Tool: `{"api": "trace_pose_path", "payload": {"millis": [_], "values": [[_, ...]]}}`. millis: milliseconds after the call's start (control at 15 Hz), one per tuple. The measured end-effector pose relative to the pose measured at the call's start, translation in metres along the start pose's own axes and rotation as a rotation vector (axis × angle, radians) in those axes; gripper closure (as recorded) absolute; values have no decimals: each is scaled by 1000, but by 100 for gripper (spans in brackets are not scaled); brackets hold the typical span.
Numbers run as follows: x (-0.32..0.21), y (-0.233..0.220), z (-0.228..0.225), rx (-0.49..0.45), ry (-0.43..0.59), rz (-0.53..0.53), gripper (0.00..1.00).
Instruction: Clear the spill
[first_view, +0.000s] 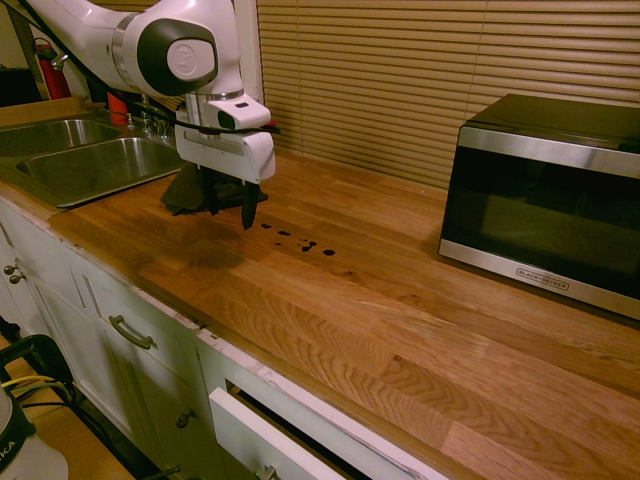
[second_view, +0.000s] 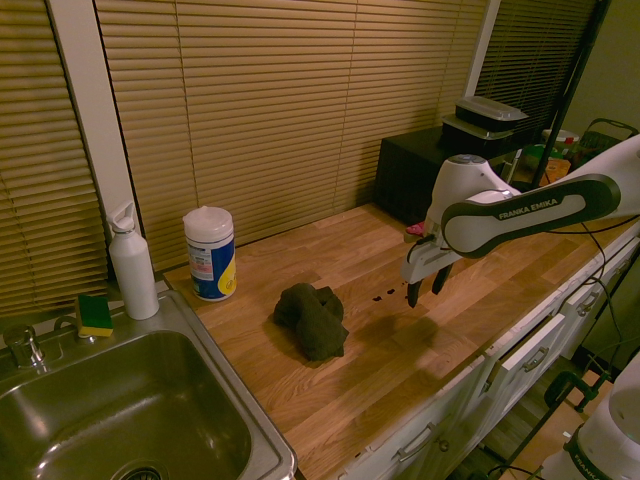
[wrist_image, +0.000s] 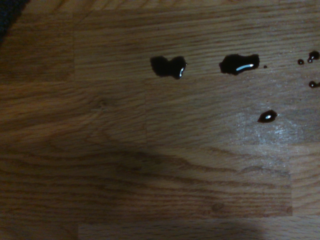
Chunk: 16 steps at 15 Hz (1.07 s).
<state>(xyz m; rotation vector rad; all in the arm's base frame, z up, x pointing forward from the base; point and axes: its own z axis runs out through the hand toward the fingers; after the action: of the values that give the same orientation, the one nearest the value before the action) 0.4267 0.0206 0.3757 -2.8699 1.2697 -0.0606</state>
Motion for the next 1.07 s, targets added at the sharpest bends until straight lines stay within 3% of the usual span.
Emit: {"api": "trace_pose_path", "payload": {"millis": [533, 1067], "values": [[-25, -37, -14, 87, 43, -11, 0], [-91, -151, -48, 171, 70, -73, 0]]}}
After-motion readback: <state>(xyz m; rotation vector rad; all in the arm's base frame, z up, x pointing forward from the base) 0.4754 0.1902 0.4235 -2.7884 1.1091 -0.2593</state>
